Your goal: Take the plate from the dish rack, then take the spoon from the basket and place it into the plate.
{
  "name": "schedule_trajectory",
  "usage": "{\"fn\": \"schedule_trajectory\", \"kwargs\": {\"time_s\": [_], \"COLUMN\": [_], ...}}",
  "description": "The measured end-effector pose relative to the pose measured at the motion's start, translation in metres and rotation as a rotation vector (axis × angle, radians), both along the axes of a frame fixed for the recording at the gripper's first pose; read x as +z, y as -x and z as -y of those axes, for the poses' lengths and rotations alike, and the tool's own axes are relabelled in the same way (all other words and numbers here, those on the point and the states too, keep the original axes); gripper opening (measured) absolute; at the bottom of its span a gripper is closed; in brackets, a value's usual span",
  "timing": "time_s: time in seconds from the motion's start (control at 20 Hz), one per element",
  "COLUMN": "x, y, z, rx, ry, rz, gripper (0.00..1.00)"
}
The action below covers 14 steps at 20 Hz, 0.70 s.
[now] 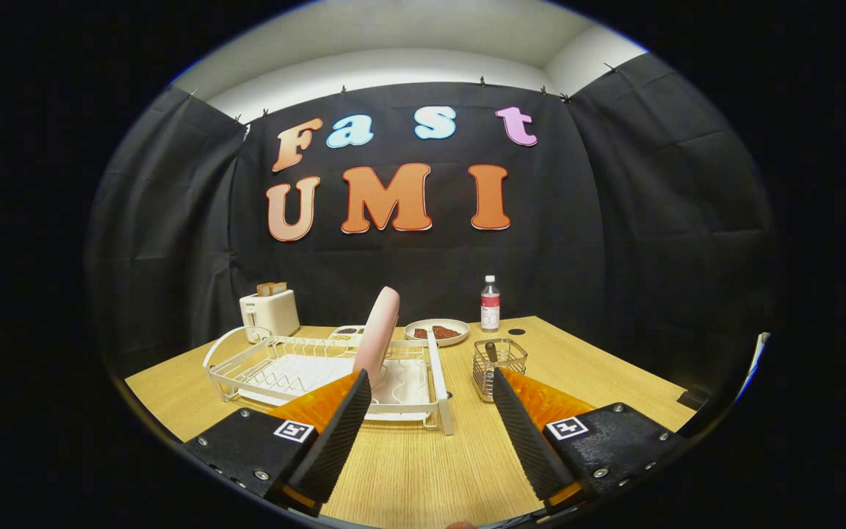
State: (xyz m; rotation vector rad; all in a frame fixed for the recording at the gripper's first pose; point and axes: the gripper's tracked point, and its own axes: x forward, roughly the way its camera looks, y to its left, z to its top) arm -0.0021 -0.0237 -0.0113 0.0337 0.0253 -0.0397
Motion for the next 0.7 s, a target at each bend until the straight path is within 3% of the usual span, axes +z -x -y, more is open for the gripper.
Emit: {"fn": "schedule_trajectory", "kwargs": {"time_s": [0.7], "x": [0.0023], "y": [-0.001], "z": [0.0104], "rx": [-0.027], "ry": [0.015], "rz": [-0.005], "gripper": [0.99]}}
